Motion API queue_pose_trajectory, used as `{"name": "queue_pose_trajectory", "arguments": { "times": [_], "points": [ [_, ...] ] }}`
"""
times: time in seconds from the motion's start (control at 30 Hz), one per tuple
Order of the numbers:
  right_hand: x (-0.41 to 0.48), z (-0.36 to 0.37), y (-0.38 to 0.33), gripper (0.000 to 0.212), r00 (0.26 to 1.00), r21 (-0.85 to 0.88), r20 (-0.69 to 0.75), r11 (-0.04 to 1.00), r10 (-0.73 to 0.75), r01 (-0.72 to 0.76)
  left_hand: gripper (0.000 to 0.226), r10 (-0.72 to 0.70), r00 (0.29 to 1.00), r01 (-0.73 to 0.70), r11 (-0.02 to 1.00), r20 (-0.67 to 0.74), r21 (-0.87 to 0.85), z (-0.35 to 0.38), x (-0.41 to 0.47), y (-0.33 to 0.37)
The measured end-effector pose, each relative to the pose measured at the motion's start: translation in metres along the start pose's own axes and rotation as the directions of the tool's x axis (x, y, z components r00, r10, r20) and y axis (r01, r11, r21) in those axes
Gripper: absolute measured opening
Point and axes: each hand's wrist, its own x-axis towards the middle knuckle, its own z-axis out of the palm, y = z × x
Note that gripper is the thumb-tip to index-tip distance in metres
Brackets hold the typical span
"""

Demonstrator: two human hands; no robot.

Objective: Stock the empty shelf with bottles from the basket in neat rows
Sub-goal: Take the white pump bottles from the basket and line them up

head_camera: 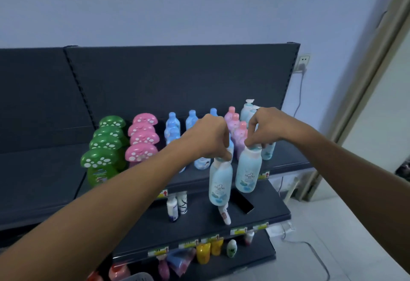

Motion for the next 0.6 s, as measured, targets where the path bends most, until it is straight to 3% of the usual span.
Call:
{"name": "queue_pose_trajectory", "arguments": {
  "times": [0.3, 0.6],
  "points": [
    [0.062, -0.037, 0.124, 0.018, 0.994, -0.048, 0.105, 0.999, 0.0, 0.005, 0.022, 0.019, 1.0, -0.02, 0.998, -0.013, -0.056, 0.034, 0.121, 0.085],
    [0.133, -0.065, 0.215, 0.024, 0.986, -0.088, 0.166, 0.996, 0.009, 0.006, 0.023, -0.065, 0.998, 0.064, 0.989, 0.001, -0.135, 0.055, 0.212, 0.143]
  ]
}}
